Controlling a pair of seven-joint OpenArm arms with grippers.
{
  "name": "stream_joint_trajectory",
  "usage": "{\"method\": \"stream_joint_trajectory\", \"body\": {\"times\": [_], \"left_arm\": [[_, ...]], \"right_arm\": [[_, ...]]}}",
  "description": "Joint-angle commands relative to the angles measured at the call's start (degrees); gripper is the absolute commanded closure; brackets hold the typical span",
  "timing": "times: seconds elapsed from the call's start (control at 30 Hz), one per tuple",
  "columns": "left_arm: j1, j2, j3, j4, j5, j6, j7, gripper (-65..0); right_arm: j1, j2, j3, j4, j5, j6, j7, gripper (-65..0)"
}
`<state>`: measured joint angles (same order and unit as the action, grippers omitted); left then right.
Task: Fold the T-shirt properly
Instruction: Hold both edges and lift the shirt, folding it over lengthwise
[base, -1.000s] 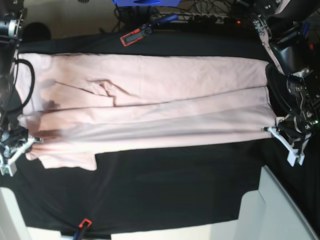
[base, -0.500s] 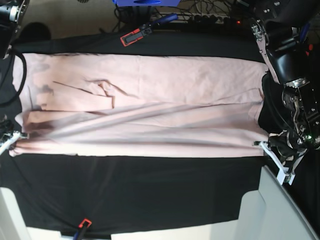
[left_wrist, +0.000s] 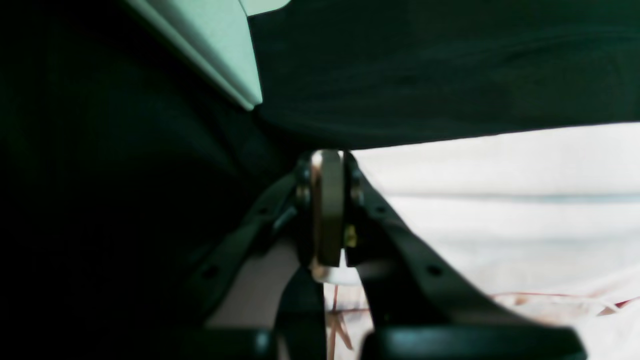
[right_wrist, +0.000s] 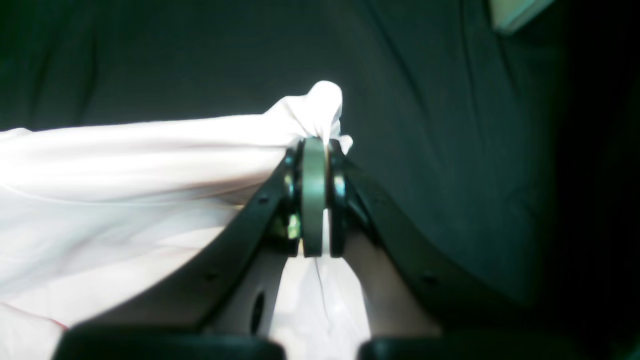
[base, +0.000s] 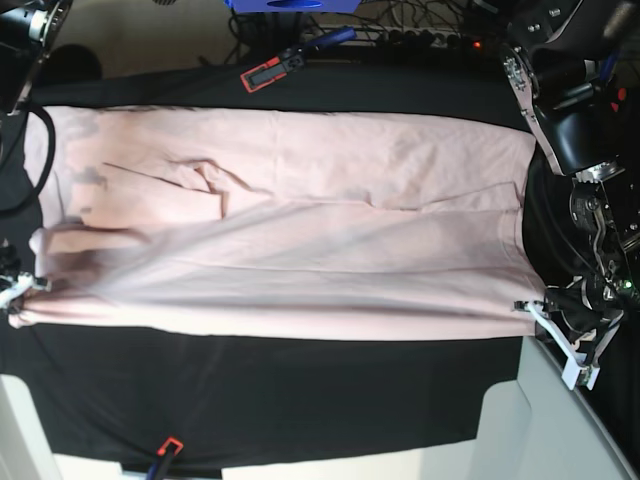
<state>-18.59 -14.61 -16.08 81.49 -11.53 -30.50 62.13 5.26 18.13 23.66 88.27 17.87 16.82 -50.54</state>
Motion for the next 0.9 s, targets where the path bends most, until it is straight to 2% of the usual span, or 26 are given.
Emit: {"method": "stream_joint_trajectory", "body": {"times": [0.0, 0.17, 0.3, 0.43, 0.87], "left_arm": [[-1.59, -1.08, -0.32, 1.28, 0.58, 0.30, -0.72, 0.0], [-1.76, -1.17, -0.50, 1.28, 0.58, 0.30, -0.72, 0.0], [-1.85, -1.08, -4.36, 1.28, 0.58, 0.30, -0.72, 0.0], [-2.11, -1.08, -4.54, 1.28, 0.58, 0.30, -0.72, 0.0], [1.14, -0.82, -4.36, 1.36, 0.58, 0.30, -0.81, 0.0]], "right_arm": [[1.82, 1.34, 0.56, 0.83, -0.77, -0.77, 1.88, 0.0], [2.61, 1.34, 0.47, 0.74, -0.77, -0.77, 3.47, 0.0], [2.79, 1.34, 0.47, 0.65, -0.77, -0.77, 3.82, 0.0], [2.44, 1.34, 0.56, 0.65, -0.77, -0.77, 3.29, 0.0], [-5.48, 1.25, 1.18, 1.18, -0.77, -0.77, 2.06, 0.0]]}}
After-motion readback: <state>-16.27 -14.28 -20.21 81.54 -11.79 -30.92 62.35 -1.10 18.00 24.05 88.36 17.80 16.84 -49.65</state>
